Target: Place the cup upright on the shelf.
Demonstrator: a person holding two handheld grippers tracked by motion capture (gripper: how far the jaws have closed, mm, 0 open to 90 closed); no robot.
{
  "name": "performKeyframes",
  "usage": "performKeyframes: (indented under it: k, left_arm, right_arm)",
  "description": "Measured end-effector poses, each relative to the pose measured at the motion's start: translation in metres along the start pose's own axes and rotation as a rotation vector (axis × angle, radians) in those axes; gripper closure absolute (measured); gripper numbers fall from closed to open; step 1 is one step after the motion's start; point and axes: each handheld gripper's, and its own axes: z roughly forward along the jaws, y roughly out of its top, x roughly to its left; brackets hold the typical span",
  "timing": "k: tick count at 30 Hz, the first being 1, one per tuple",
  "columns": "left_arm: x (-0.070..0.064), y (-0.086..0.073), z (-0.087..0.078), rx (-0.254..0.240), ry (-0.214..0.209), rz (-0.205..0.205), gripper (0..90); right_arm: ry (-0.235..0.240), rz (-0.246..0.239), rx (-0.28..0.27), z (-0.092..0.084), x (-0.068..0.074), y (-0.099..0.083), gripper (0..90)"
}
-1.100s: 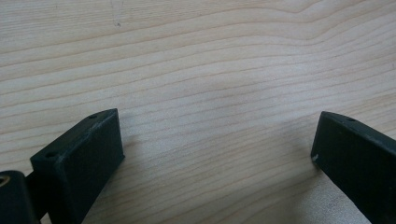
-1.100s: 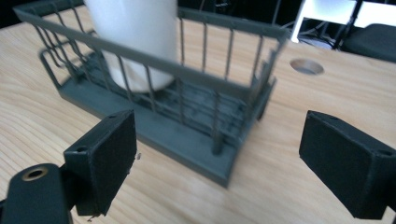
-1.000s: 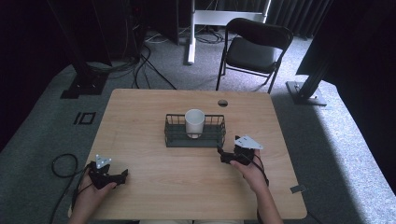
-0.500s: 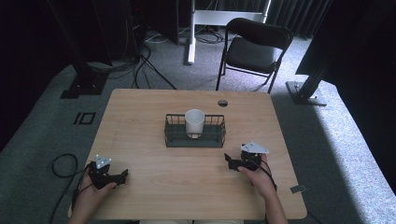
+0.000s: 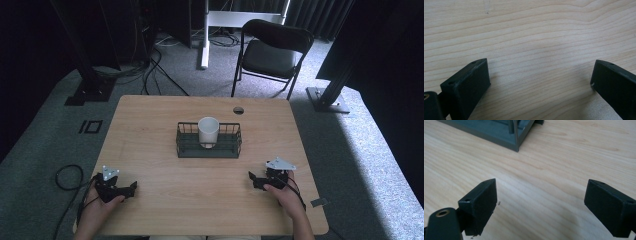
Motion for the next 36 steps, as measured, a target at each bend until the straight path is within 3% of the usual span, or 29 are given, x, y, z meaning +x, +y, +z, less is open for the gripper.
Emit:
performKeyframes:
  k: [11,19,26,36]
  left_arm:
    - [0.0,0.0,0.0,0.0,0.0,0.0,2.6]
    - [0.0,0.0,0.0,0.0,0.0,0.0,2.6]
    - [0.0,0.0,0.0,0.0,0.0,0.0,2.6]
    - [0.0,0.0,0.0,0.0,0.0,0.0,2.6]
  right_arm:
    - [0.007,0.025,0.059,-0.015,-0.008,-0.015,10.9]
    - [0.002,-0.032,0.125,-0.023,-0.009,-0.023,10.9]
    - [0.029,-0.024,0.131,-0.027,-0.005,-0.027,10.9]
    - [0.01,-0.006,0.131,-0.028,-0.005,-0.028,10.9]
